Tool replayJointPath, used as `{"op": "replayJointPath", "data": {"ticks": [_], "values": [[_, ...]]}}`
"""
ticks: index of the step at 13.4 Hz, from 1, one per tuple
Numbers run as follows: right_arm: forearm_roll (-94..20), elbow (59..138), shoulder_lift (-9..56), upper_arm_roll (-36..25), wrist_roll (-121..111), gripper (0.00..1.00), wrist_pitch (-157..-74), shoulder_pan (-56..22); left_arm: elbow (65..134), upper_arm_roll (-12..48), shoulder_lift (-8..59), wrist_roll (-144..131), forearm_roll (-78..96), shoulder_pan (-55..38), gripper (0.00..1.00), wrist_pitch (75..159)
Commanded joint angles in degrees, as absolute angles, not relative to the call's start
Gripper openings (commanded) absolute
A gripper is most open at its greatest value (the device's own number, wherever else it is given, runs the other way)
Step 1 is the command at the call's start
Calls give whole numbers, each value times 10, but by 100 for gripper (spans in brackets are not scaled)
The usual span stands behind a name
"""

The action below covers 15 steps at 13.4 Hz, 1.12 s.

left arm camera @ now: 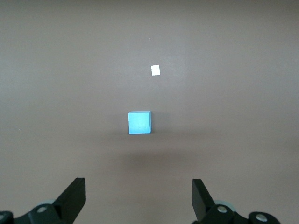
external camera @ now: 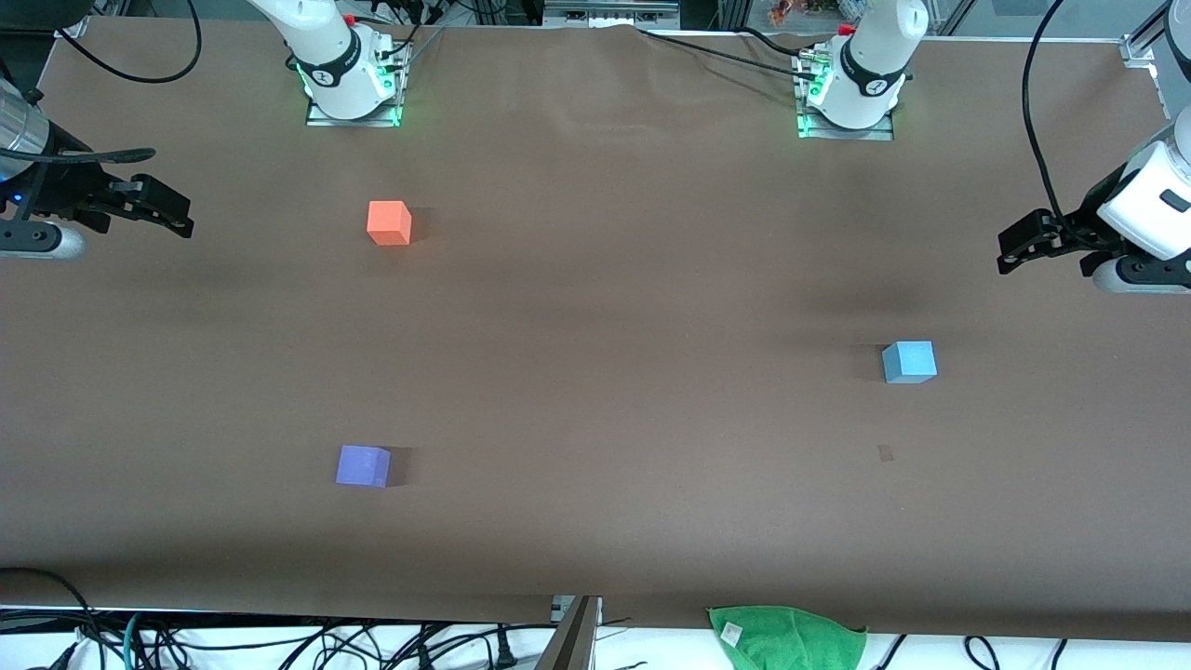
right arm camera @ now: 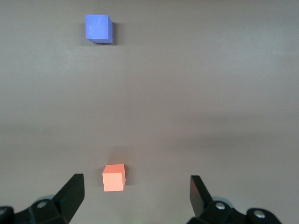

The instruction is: Place blue block between orange and purple blocks

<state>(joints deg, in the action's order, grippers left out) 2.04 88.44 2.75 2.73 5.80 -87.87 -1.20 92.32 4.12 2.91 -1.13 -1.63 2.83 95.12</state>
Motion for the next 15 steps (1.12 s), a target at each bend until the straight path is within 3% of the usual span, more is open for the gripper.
{"op": "replayJointPath", "data": {"ticks": [1, 15], "values": [[16, 881, 26, 29, 54, 100, -879, -10, 904, 37, 34, -12, -15, 29, 100, 938], [15, 881, 26, 28, 54, 100, -879, -10, 896, 39, 39, -11, -14, 30, 100, 938]]}}
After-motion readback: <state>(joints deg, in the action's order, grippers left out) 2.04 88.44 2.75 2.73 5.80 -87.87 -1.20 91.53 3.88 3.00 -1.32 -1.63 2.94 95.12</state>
